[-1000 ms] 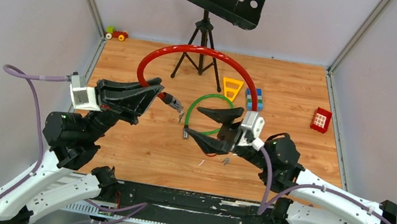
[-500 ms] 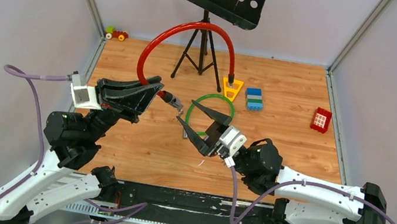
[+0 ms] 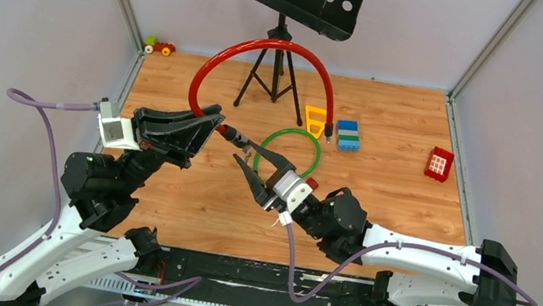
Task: Lock with the key
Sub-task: Adjust the key in the lock.
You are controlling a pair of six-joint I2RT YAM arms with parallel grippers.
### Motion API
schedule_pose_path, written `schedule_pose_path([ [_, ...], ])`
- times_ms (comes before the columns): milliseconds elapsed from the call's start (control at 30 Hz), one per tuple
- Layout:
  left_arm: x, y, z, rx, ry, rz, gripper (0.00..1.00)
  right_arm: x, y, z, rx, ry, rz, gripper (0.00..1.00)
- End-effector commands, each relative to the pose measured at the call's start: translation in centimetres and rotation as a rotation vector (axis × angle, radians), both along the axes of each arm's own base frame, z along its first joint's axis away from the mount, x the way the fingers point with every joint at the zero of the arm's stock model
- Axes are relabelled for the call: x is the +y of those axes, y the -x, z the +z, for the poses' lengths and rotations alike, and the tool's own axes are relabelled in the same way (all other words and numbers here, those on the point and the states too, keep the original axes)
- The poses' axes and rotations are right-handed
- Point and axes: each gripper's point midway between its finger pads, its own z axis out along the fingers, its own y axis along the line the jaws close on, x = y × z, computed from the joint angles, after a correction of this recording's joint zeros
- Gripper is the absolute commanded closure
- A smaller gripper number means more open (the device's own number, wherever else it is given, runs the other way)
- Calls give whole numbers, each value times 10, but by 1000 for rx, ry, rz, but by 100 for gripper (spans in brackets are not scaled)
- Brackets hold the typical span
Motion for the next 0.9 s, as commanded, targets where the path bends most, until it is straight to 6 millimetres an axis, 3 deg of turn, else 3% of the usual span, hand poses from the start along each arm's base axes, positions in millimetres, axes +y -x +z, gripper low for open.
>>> schedule_pose_path([
  [0, 16, 13, 26, -65, 90, 5, 100, -6, -4, 22, -26, -41, -50, 64],
  [200, 16, 12, 26, -61, 91, 2, 100, -6, -1, 21, -33, -33, -45, 80],
  [567, 13, 13, 24, -57, 77, -9, 100, -10, 2, 17, -22, -24, -29, 99],
  [867, 2, 23, 23, -107, 31, -65, 100, -19, 19, 15, 25, 11, 67, 100],
])
